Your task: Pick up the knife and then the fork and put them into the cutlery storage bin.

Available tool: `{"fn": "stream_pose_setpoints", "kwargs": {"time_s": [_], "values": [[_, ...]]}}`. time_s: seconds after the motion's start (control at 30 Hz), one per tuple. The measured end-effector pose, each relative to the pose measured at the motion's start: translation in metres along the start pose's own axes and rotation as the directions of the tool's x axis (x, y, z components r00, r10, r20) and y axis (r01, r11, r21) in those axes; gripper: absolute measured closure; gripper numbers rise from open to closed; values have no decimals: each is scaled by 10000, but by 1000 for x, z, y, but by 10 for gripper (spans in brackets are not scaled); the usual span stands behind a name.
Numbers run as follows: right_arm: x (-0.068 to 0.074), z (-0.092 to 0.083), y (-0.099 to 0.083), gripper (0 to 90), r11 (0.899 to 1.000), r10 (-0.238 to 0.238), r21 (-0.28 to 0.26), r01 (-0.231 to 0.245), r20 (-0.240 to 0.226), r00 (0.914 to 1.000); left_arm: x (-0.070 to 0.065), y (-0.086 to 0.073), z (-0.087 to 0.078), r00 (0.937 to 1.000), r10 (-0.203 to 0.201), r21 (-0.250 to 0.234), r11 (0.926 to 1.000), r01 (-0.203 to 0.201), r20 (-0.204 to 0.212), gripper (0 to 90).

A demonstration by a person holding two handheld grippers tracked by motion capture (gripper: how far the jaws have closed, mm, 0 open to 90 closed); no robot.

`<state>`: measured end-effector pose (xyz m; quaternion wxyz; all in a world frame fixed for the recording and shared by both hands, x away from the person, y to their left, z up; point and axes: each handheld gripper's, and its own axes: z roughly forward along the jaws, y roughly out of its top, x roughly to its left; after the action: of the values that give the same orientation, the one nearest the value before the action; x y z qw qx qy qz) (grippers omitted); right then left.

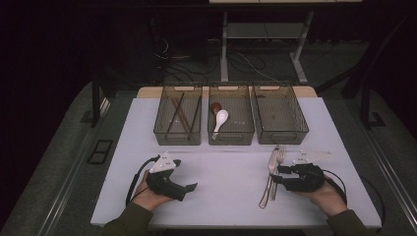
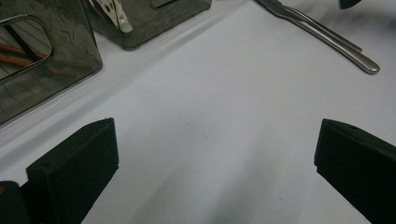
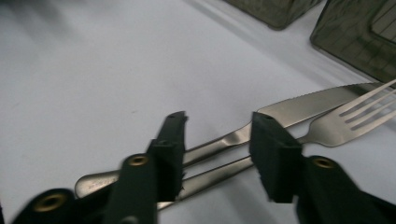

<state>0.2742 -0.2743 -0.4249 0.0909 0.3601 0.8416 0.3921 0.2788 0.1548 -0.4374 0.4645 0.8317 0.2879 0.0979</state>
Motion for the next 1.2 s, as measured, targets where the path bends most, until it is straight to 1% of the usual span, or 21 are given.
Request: {"fn": "stream_pose_setpoints", "kwargs": {"time_s": [0.07, 0.17, 0.23, 0.37, 0.43, 0.47, 0.5, 0.77, 1.13, 1.2], "values": [[0, 5, 3, 715, 9997, -13, 230, 11, 99, 9999, 1, 0, 0, 10000, 10, -4, 10000, -10, 4, 0], [-1, 11, 6, 846, 9990, -121, 436, 119, 39, 9999, 1, 0, 0, 10000, 7, -18, 10000, -7, 28, 0], [-1, 12, 6, 897, 9982, -202, 568, 203, -32, 9998, 0, 0, 0, 10000, 16, 6, 10000, -16, 43, 0], [0, 16, 2, 900, 9961, -271, 832, 278, -98, 9996, 1, 0, 2, 10000, 4, 44, 10000, -4, 83, 0], [1, 18, 1, 900, 9950, -226, 966, 237, -124, 9997, 1, 0, 2, 10000, 30, 62, 10000, -31, 85, 0], [0, 19, 1, 900, 9946, -301, 990, 311, -120, 9995, 1, 0, 1, 10000, 28, 47, 10000, -29, 84, 0], [1, 20, 0, 900, 9933, -276, 1121, 293, -164, 9995, 0, 0, 1, 10000, 32, 47, 10000, -32, 88, 0], [2, 21, -2, 900, 9911, -404, 1260, 432, -246, 9989, 1, 0, 2, 10000, 30, 109, 9999, -31, 78, 0], [4, 20, -3, 900, 9875, -567, 1467, 575, -99, 9983, -1, 0, 2, 10000, 67, 152, 9999, -68, 35, 0], [4, 18, -4, 900, 9864, -603, 1534, 594, 13, 9982, -1, 0, 2, 10000, 75, 112, 9999, -75, 48, 0]]}}
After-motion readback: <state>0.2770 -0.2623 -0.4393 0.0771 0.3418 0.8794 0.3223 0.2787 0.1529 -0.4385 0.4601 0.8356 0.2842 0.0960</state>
